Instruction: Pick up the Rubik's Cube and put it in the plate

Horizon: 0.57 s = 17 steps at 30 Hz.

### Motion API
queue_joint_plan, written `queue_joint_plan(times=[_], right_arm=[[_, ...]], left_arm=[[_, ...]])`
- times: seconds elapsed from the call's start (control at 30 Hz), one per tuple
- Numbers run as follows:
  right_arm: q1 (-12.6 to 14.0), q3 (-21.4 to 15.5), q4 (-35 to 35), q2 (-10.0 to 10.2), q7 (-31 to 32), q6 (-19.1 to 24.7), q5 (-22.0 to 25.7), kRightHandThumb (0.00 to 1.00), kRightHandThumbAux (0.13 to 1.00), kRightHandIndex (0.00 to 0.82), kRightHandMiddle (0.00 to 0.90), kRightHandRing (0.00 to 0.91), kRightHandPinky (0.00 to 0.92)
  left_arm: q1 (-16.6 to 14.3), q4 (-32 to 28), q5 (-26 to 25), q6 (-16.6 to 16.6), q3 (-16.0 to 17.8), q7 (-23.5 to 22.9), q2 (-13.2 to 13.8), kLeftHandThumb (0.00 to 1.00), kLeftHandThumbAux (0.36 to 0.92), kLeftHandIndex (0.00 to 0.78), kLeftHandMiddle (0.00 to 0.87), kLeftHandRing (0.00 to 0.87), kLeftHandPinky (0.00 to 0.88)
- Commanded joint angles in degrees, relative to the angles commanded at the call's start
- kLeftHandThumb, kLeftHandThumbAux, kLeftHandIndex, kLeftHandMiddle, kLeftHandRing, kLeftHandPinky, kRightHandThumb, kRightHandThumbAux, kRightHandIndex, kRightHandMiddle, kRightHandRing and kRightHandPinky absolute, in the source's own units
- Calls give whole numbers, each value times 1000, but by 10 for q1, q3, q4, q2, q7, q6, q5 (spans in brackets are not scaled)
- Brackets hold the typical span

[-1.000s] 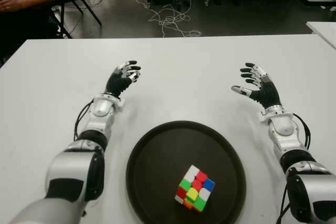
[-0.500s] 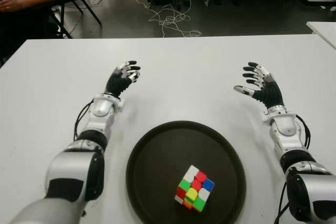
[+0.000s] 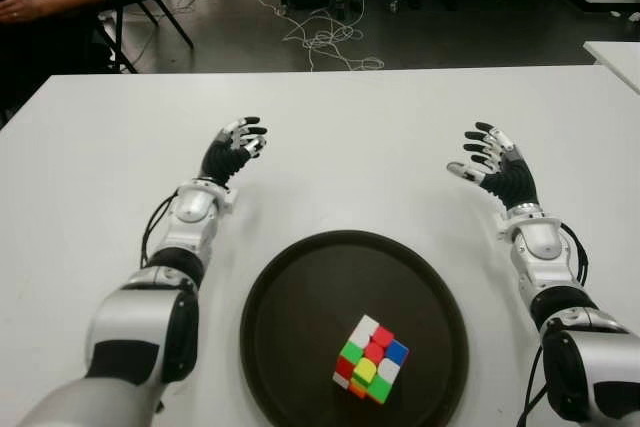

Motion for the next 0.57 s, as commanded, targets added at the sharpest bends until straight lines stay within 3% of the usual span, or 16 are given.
queue_joint_plan(times=[0.57], right_arm=[[-1, -1, -1, 3, -22, 7, -4, 0, 749, 175, 247, 255, 271]], left_arm=[[1, -1, -8, -5, 8, -19, 1, 16, 666, 197, 258, 249, 264]])
